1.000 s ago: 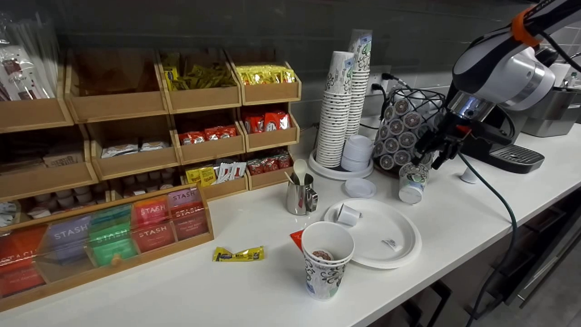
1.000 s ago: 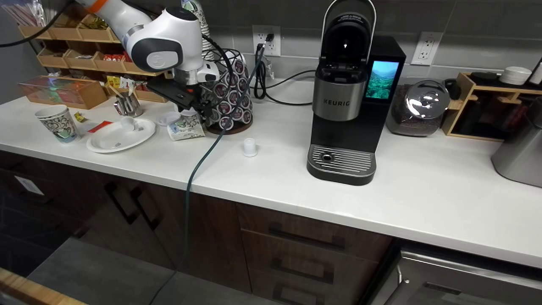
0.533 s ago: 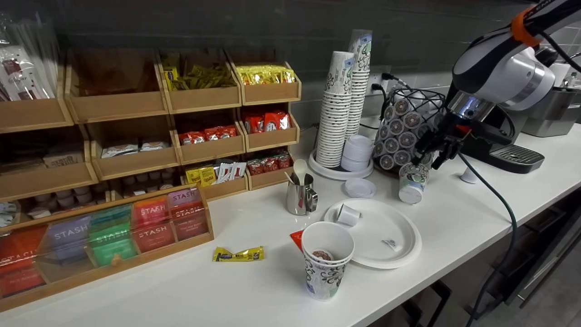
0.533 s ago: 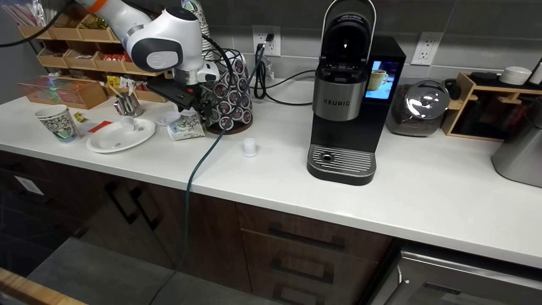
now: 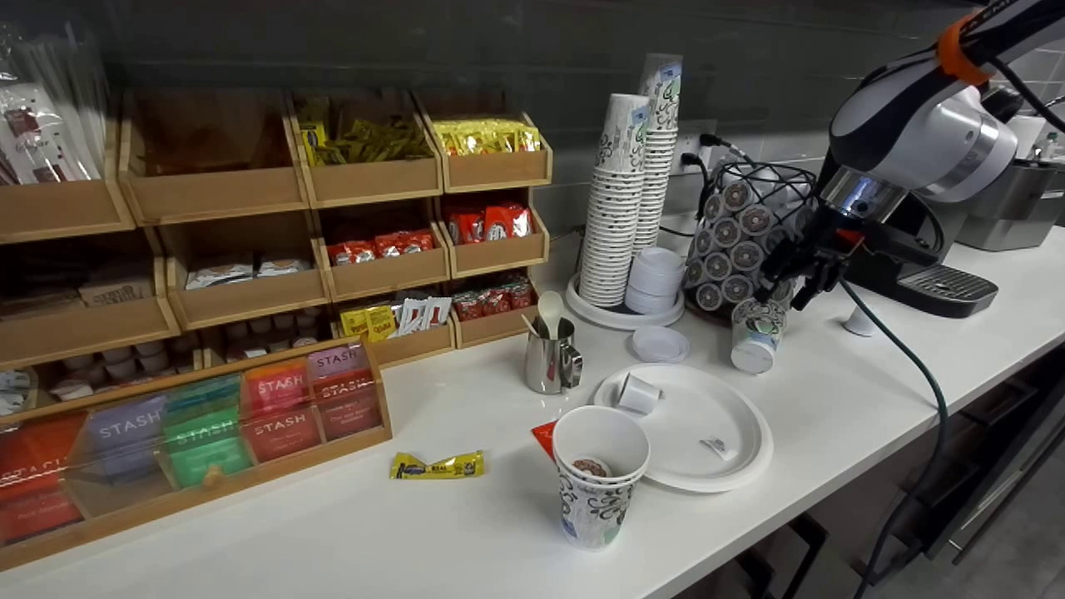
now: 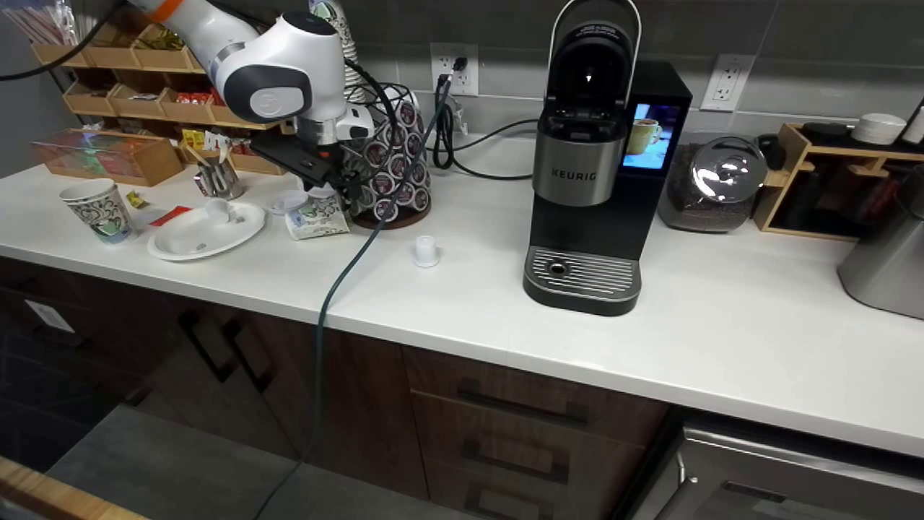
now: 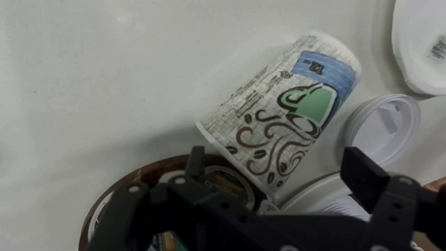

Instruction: Pick up the coffee cup on the right and put it on the white plate.

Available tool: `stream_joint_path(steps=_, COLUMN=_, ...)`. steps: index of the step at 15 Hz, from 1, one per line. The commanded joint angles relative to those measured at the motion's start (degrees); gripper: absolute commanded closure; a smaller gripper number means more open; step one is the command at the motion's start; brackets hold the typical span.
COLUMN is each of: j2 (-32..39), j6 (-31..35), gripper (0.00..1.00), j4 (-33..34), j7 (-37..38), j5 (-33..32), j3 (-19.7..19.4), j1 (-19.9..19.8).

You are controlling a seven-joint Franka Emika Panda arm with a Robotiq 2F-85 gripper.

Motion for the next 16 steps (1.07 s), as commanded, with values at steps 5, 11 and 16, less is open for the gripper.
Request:
stream_joint_path(steps=5, j2=0.03, j6=1.2, gripper=0.0, j4=-0.27, j7=0.33, j5=-0.26, j3=0.51, j1=-0.23)
stream_joint_path(steps=11, j2=0.29, j6=4.47, gripper=0.0, j4=-2.14, j7=-2.35, j5=0.64, j3=2.25, j1=-0.42)
stream_joint_path(steps=16, j2=0.74, j6=10.33, gripper=0.0, j4=-4.3, j7=-3.67, j5=0.41, j3=3.69, j1=-1.15)
